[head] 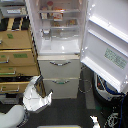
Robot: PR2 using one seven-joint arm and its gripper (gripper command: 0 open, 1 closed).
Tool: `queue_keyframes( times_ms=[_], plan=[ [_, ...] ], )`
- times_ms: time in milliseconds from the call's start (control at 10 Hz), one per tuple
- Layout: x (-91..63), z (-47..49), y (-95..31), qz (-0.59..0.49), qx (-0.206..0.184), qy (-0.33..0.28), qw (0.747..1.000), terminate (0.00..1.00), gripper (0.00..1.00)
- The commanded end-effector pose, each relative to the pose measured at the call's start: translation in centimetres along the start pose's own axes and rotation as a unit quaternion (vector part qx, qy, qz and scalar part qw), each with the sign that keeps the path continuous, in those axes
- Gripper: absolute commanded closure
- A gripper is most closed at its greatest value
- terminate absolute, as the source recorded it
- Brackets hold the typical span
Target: Opening the fridge
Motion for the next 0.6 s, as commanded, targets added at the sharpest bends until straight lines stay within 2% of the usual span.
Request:
queue_keyframes(
  times_ms=[100,300,500,600],
  plan=[
    [-16.8,-16.3,10.9,0.082,0.017,-0.043,0.996,0.0,0.0],
    [-20.7,-21.7,12.7,0.134,0.035,-0.014,0.99,0.0,0.0],
    [-22.1,-24.9,13.5,0.162,0.017,0.0,0.987,0.0,0.0],
    [-21.6,-25.6,14.5,0.181,0.02,-0.01,0.983,1.0,0.0]
  ],
)
